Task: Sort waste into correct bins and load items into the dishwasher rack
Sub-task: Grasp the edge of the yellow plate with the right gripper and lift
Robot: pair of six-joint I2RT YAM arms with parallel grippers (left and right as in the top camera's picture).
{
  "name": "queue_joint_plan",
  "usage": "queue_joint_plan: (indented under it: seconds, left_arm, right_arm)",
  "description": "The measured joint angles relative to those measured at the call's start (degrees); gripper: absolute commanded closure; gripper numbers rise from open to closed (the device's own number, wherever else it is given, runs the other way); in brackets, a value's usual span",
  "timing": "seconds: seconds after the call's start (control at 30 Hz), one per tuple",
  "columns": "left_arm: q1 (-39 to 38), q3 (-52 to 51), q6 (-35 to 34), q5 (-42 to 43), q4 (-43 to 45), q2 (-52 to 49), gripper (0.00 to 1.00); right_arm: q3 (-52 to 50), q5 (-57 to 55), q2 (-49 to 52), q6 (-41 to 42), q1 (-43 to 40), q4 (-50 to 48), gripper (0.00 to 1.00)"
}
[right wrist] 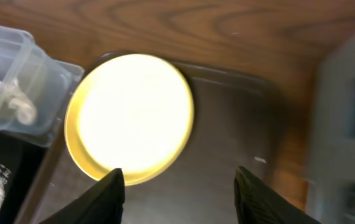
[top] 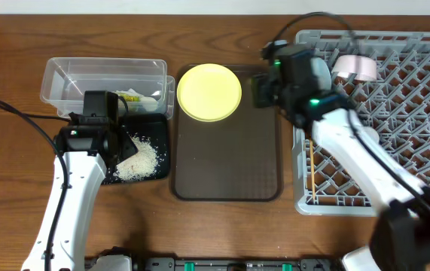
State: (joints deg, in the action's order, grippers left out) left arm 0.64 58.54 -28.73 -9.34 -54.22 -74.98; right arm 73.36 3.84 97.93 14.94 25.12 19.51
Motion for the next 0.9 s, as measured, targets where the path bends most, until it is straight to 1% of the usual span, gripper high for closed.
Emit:
queue_joint_plan:
  seconds: [0.27,0.4,0.47,0.67,0.7,0.8,0.87,0.9]
  left_arm:
    - [0.0,0.0,0.0,0.0,0.02,0.0,0.32]
    - [0.0,0.0,0.0,0.0,0.02,0.0,0.32]
    - [0.0,0.0,0.0,0.0,0.0,0.0,0.32]
    - [0.0,0.0,0.0,0.0,0.02,0.0,0.32]
    - [0.0,0.0,0.0,0.0,0.0,0.0,0.32]
    - [0.0,0.0,0.0,0.0,0.0,0.0,0.32]
    - [0.0,0.0,0.0,0.0,0.0,0.0,0.32]
    - [0.0,0.0,0.0,0.0,0.0,0.0,0.32]
  right_arm:
    - [0.0,-0.9,15.28,5.35,3.87,-8.17,0.45]
    - [-0.02,-1.75,19.06,7.56,4.68,-11.19,0.46]
    - [-0.02,-2.38,20.09,8.79,5.03,-11.74,0.5]
    - [0.09,-6.16,20.79,12.09,5.33,-7.91,0.67]
    - [0.37,-7.21,20.76,12.68,5.33,-6.73,0.75]
    - [0.96,-9.66,20.65,13.14,5.29,-3.28,0.84]
    - [1.18,-10.6,20.37,13.42,5.14,-1.09,0.95]
    - [1.36,-11.02,20.15,13.7,5.05,-0.13,0.99]
